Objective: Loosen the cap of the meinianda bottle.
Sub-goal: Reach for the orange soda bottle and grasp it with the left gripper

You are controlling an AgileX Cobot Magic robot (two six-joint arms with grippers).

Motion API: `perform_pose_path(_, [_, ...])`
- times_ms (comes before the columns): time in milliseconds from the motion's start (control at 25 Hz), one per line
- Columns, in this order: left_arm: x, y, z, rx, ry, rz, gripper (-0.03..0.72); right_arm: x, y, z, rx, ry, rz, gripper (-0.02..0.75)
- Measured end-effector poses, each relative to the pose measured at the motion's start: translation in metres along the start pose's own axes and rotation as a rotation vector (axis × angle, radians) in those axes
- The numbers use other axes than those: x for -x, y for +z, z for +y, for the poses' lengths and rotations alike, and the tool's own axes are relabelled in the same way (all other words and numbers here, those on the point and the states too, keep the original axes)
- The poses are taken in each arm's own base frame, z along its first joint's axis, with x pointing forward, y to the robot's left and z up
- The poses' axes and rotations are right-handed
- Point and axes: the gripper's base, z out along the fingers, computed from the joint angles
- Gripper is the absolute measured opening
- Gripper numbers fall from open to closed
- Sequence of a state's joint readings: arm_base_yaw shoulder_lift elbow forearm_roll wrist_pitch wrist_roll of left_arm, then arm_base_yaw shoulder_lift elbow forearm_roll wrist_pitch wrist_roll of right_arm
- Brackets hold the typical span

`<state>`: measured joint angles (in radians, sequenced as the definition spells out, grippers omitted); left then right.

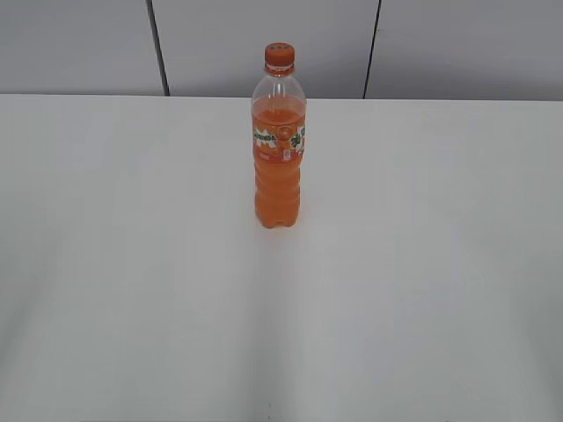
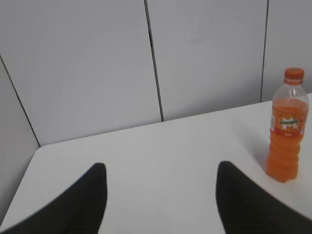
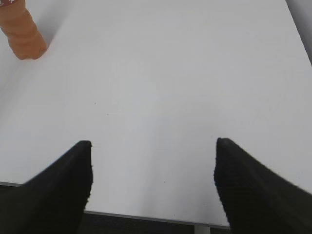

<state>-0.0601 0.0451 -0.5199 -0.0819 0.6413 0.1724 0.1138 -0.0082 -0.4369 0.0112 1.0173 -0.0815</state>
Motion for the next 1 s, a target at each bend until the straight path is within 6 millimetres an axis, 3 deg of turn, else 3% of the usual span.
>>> perform_pose_path(680, [0.01, 0.095, 0.009, 0.043, -0.015, -0.029, 0.436, 0.0, 0.0, 0.0, 0.0, 0.0, 0.0, 0.582])
perform_pose_path(1000, [0.007, 0.122, 0.011, 0.05, -0.018, -0.013, 0.436, 0.0, 0.0, 0.0, 0.0, 0.0, 0.0, 0.582])
